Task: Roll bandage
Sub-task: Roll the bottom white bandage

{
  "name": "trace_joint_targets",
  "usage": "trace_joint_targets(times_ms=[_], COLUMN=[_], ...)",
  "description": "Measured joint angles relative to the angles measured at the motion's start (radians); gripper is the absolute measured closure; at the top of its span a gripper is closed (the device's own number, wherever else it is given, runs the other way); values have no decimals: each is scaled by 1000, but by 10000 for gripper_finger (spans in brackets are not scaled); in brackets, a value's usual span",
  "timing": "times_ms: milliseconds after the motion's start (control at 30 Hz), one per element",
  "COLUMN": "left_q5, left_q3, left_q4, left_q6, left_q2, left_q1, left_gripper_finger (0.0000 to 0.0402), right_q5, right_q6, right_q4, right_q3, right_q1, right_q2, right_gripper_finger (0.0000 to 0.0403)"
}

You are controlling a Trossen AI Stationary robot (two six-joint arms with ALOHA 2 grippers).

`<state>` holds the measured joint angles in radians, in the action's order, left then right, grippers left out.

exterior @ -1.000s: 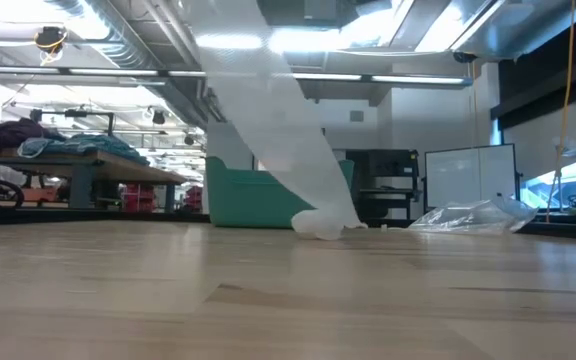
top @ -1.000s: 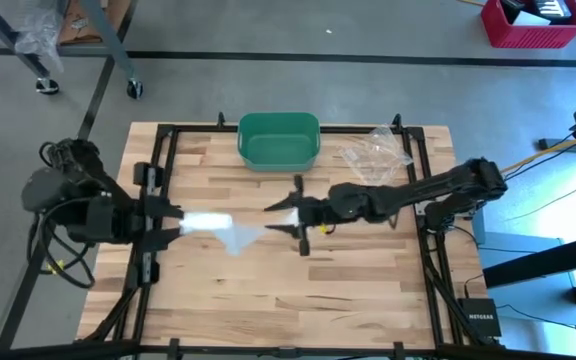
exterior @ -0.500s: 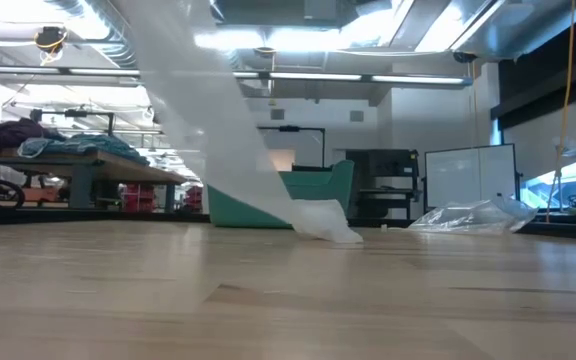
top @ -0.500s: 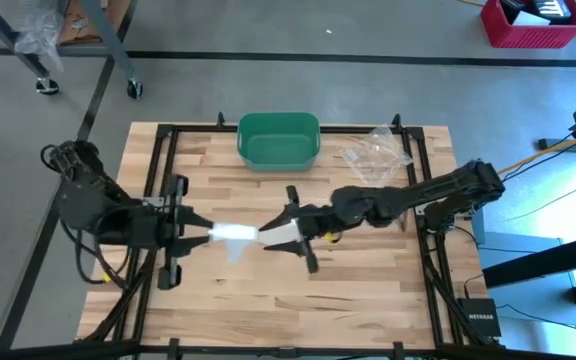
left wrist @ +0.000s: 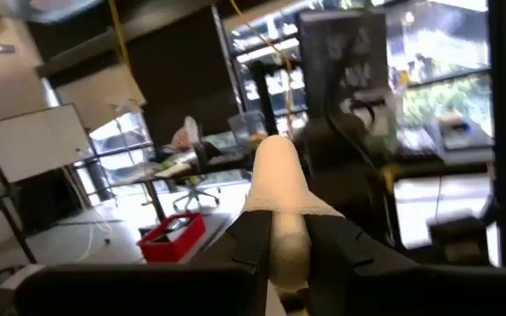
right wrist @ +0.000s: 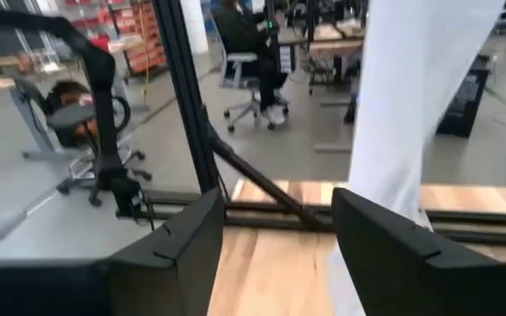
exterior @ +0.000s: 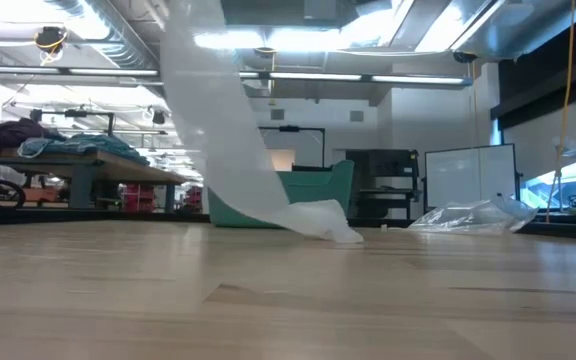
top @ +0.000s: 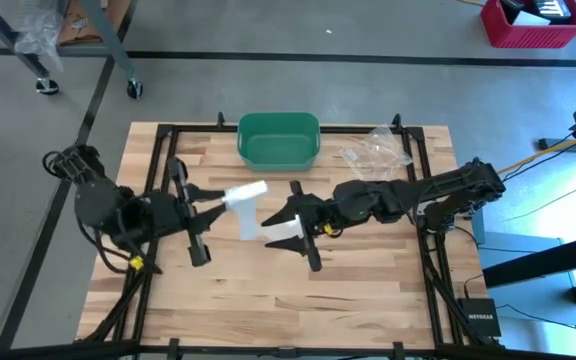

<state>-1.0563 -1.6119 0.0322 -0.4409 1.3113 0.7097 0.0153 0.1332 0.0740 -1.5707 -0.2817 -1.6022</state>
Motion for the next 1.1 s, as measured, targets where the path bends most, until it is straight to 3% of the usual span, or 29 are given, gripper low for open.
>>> trace_joint_targets(times_ms=[100, 200, 400, 567, 800, 900, 1033, 1100], left_q5=[-9, -8, -7, -7, -2, -2, -2, -13], left_q3=[0, 0, 0, 0, 0, 0, -2, -24], left_q4=[-47, -66, -78, -79, -83, -83, -109, -107], left_q6=[-51, -76, -89, -86, -84, -83, -95, -100], left_q2=[-1, -1, -1, -1, -1, -1, -1, -1], left_q1=[0, 0, -24, -42, -40, -30, 0, 25], left_gripper_finger=[357, 357, 357, 357, 357, 357, 357, 357], right_q5=[17, 158, 251, 470, 628, 681, 691, 666], right_q6=[-6, -10, -18, -79, -190, -241, -342, -378], right_q4=[90, 149, -71, -171, -401, -413, -394, -334], right_q3=[0, 29, 127, 129, 129, 129, 129, 105], right_q1=[0, -9, -45, -76, -65, -64, -84, -109], right_q2=[-1, -8, -84, -177, -253, -253, -229, -202], right_gripper_finger=[187, 187, 187, 187, 192, 233, 352, 388])
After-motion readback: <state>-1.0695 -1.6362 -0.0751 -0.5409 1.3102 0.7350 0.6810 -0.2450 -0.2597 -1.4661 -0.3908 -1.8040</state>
